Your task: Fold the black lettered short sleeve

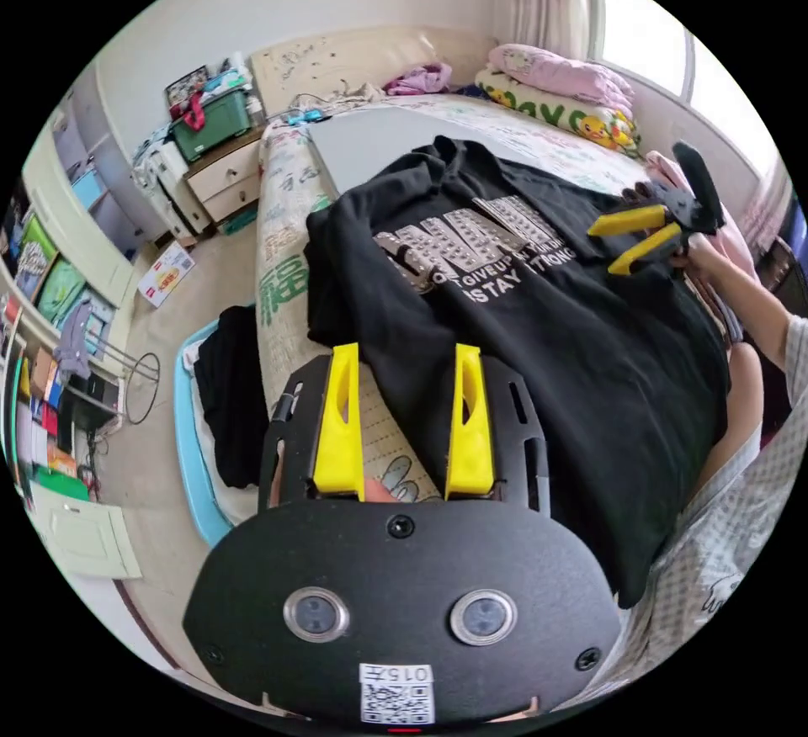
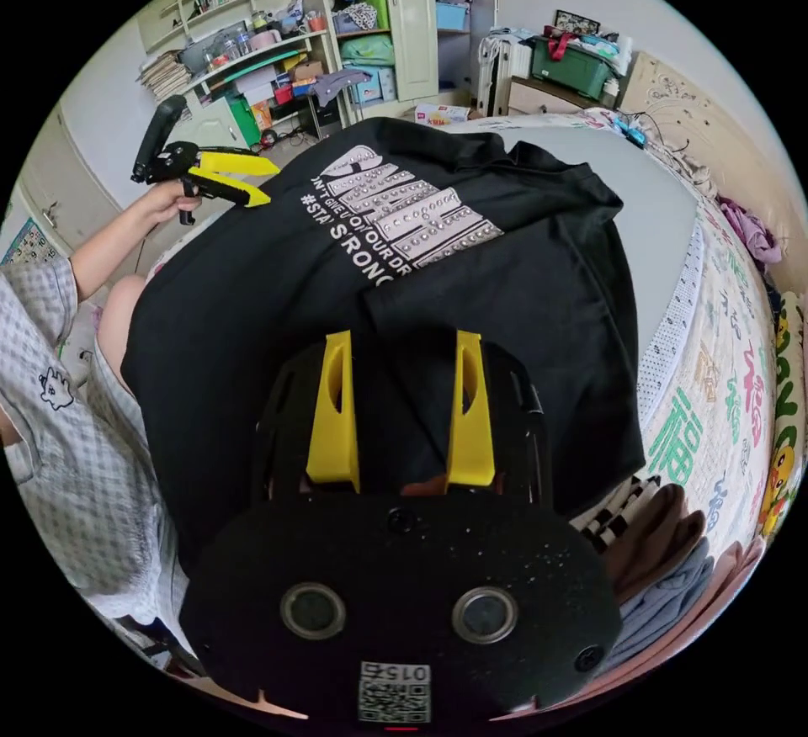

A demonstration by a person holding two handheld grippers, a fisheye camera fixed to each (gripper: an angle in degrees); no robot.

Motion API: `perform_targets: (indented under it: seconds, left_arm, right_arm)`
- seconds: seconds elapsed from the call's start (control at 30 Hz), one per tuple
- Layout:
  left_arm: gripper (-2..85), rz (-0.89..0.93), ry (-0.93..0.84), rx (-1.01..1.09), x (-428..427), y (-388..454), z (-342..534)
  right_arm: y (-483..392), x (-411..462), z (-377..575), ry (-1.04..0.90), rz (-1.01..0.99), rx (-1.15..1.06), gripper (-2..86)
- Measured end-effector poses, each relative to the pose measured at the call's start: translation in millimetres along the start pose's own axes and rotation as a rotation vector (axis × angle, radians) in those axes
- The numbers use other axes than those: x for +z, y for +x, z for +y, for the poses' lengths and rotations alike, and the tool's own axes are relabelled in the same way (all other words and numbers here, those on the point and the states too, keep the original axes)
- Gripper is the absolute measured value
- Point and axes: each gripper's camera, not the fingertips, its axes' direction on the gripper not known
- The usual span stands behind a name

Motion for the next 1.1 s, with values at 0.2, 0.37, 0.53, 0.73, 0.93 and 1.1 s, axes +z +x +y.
perform_targets:
  seconds: [0.2, 0.37, 0.53, 0.73, 0.93, 1.1]
  left_arm:
    - [10.1, 0.155, 0.084, -0.334, 8.2, -109.9, -12.7]
    - [7.6, 0.322, 0.010, -0.464, 53.7, -145.8, -37.4]
    - [1.4, 0.331, 0.077, -0.442, 22.3, -181.3, -63.7]
    - [0.3, -0.010, 0.024, -0.343, -24.3, -204.3, -103.4]
    - [0.0, -0.206, -0.078, -0.403, -17.7, -224.8, -92.1]
    - [9.3, 0.121, -0.041, -0.451, 1.7, -225.4, -80.2]
  right_arm:
    - [51.3, 40.4, 17.7, 0.021, 0.044, 0.080, 5.0]
    - [137.6, 26.9, 46.2, 0.124, -0.019, 0.274, 1.2]
    - [272.8, -45.8, 101.4, 0.271, 0.142, 0.625, 0.5]
    - [396.8, -39.6, 150.2, 0.123, 0.363, 0.889, 0.8]
    - [413.8, 17.1, 136.5, -0.077, 0.478, 0.830, 1.9]
    - [419.2, 15.0, 155.4, -0.031, 0.414, 0.849, 4.8]
